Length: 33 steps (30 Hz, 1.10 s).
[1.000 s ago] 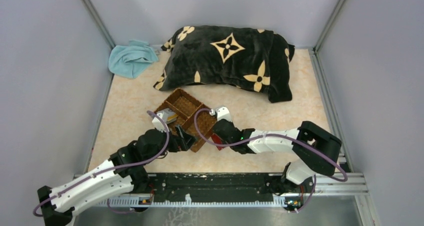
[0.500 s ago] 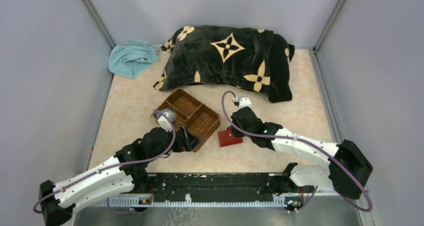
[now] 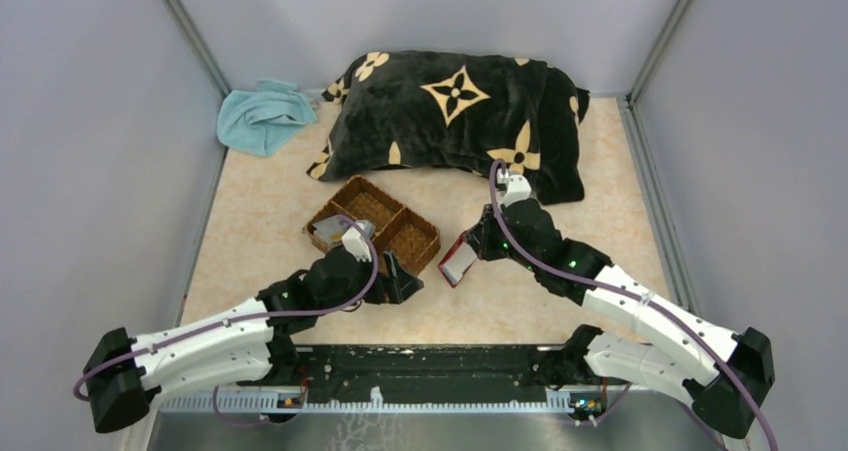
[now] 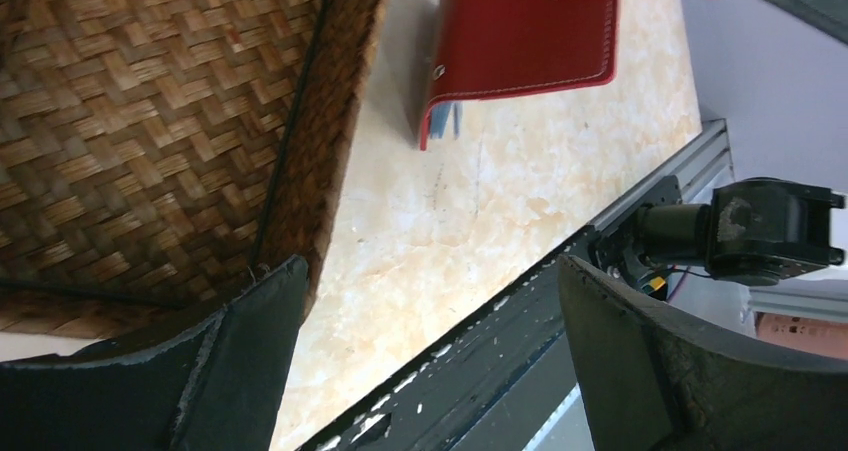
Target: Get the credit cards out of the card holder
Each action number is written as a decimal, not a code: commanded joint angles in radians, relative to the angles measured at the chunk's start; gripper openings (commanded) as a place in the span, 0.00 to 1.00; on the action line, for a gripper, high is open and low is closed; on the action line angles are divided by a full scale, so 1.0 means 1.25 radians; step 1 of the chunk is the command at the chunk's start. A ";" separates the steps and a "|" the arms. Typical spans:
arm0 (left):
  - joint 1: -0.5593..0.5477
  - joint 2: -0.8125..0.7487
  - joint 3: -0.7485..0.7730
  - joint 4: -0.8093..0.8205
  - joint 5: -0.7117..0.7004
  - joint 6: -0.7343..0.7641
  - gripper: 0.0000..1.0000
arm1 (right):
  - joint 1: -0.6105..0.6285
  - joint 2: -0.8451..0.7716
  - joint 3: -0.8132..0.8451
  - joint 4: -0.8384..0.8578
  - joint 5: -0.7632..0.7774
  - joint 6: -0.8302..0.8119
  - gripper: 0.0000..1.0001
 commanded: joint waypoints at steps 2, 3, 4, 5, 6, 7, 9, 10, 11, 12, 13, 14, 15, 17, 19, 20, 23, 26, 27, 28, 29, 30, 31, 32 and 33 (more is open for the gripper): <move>-0.024 0.029 0.025 0.125 0.030 -0.011 0.99 | -0.001 -0.009 -0.001 -0.010 0.002 0.005 0.00; -0.030 0.042 0.028 0.138 0.032 -0.010 0.99 | -0.002 -0.006 -0.013 -0.006 0.008 0.005 0.00; -0.037 0.061 0.035 0.155 0.030 -0.009 0.99 | -0.001 -0.002 -0.022 0.000 0.014 0.006 0.00; -0.043 0.085 0.034 0.170 0.025 -0.002 0.99 | -0.002 0.002 -0.030 0.003 0.019 0.007 0.00; -0.053 0.117 0.030 0.187 0.015 -0.005 0.99 | -0.001 0.005 -0.036 0.008 0.023 0.007 0.00; -0.061 0.145 0.025 0.207 0.011 -0.011 0.99 | -0.001 0.010 -0.039 0.012 0.026 0.005 0.00; -0.075 0.201 0.026 0.238 0.012 -0.024 0.99 | -0.003 0.020 -0.043 0.018 0.031 -0.001 0.00; -0.085 0.228 0.033 0.248 0.011 -0.029 0.99 | -0.004 0.026 -0.044 0.017 0.032 -0.005 0.00; -0.098 0.252 0.042 0.256 0.006 -0.030 0.99 | -0.006 0.032 -0.047 0.017 0.031 -0.007 0.00; -0.116 0.275 0.054 0.260 -0.004 -0.029 0.99 | -0.006 0.037 -0.050 0.017 0.029 -0.008 0.00; -0.127 0.296 0.066 0.256 -0.016 -0.028 0.99 | -0.008 0.038 -0.056 0.020 0.026 -0.007 0.00; -0.130 0.313 0.076 0.249 -0.028 -0.028 0.99 | -0.008 0.036 -0.062 0.023 0.023 -0.006 0.00; -0.131 0.328 0.084 0.234 -0.043 -0.031 0.99 | -0.008 0.032 -0.069 0.025 0.022 -0.005 0.00; -0.129 0.347 0.096 0.201 -0.085 -0.035 0.99 | -0.012 0.019 -0.080 0.026 0.022 -0.004 0.00; -0.129 0.349 0.098 0.176 -0.141 -0.042 0.99 | -0.018 0.009 -0.083 0.018 0.019 -0.009 0.00; -0.126 0.346 0.097 0.174 -0.161 -0.033 0.99 | -0.021 0.005 -0.084 0.014 0.019 -0.012 0.00; -0.092 0.338 0.102 0.135 -0.170 -0.020 0.99 | -0.029 0.000 -0.087 0.006 0.015 -0.025 0.00; -0.047 0.319 0.103 0.094 -0.165 -0.006 0.99 | -0.035 -0.005 -0.089 0.005 0.011 -0.028 0.00; -0.032 0.309 0.099 0.083 -0.164 -0.004 0.99 | -0.037 -0.007 -0.090 0.006 0.010 -0.028 0.00; -0.016 0.297 0.090 0.075 -0.163 0.000 1.00 | -0.038 -0.007 -0.091 0.007 0.009 -0.028 0.00; 0.002 0.284 0.079 0.071 -0.160 0.007 0.99 | -0.038 -0.008 -0.091 0.010 0.008 -0.028 0.00; 0.022 0.269 0.065 0.069 -0.155 0.016 0.99 | -0.038 -0.008 -0.090 0.013 0.007 -0.030 0.00; 0.043 0.255 0.051 0.068 -0.148 0.027 0.99 | -0.038 -0.007 -0.089 0.017 0.005 -0.034 0.00; 0.065 0.240 0.041 0.065 -0.140 0.039 0.99 | -0.039 -0.006 -0.088 0.020 0.003 -0.038 0.00; 0.088 0.226 0.032 0.057 -0.132 0.050 0.99 | -0.039 -0.003 -0.086 0.023 0.004 -0.043 0.00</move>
